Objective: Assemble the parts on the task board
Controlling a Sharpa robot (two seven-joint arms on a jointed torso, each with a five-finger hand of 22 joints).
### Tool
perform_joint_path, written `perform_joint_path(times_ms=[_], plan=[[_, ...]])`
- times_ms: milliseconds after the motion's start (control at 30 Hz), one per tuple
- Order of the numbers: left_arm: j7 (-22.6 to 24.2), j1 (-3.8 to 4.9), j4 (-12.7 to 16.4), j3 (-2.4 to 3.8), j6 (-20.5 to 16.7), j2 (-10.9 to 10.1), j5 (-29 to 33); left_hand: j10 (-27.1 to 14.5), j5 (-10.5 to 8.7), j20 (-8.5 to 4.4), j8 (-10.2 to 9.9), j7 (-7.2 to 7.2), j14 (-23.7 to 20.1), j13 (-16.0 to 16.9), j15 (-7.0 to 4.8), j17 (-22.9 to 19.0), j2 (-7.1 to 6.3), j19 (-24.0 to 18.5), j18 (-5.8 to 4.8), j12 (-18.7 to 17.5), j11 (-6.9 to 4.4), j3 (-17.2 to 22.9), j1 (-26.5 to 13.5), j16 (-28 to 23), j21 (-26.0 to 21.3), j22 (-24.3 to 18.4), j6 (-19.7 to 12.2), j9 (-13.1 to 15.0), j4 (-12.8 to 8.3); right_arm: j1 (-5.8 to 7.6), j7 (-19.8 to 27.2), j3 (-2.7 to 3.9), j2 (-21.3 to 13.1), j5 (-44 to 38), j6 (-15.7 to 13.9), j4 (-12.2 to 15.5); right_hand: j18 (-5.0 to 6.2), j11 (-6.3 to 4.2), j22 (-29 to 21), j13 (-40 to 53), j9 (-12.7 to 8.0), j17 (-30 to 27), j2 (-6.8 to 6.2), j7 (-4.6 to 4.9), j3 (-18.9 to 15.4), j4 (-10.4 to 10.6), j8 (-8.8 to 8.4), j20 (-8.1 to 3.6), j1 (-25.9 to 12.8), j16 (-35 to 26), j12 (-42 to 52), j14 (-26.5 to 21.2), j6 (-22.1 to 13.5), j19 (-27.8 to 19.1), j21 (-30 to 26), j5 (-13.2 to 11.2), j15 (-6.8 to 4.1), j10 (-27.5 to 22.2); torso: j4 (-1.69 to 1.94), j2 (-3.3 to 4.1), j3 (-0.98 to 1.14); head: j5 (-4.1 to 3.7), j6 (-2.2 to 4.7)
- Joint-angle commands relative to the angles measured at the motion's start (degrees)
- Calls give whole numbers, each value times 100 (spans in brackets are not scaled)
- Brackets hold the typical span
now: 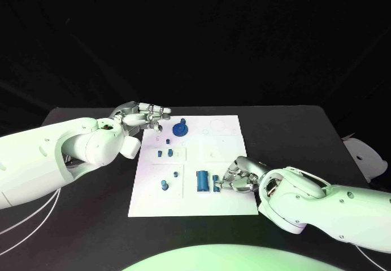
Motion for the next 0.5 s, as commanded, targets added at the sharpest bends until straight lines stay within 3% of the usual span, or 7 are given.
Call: perform_joint_path(times_ms=[33, 267, 500], plan=[[12, 5, 15, 4, 97, 1, -12, -49, -7, 7, 25, 9, -27, 8, -5, -6, 55, -35, 77, 39, 8, -31, -1, -10, -30, -8, -21, -7, -3, -16, 292, -2, -56, -173, 109, 71, -102, -36, 1240, 958, 11, 1391, -13, 23, -9, -57, -15, -41, 144, 16, -20, 571, -22, 270, -15, -82, -18, 267, -8, -3, -1, 6, 3], [13, 5, 14, 4, 102, -1, -12, -49, -7, 7, 25, 9, -27, 8, -5, -6, 55, -35, 77, 39, 8, -31, -1, -10, -30, -8, -21, -7, -3, -49, 406, -2, -156, -397, 223, 156, -103, -35, 1241, 965, 18, 1388, -31, 24, -54, -109, -15, -40, 307, 14, -15, 570, -21, 270, -13, -298, -17, 269, -7, -3, -2, 7, 8], [13, 4, 13, 4, 108, 5, -12, -49, -7, 7, 25, 9, -27, 8, -5, -6, 55, -35, 77, 39, 8, -31, -1, -10, -30, -8, -21, -7, -3, -61, 390, -2, -123, -461, 242, 110, -104, -35, 1242, 967, 19, 1393, -19, 23, -56, -112, -15, -40, 336, 16, -14, 571, -18, 272, -6, -342, -17, 270, 5, 1, 0, -1, 12]])
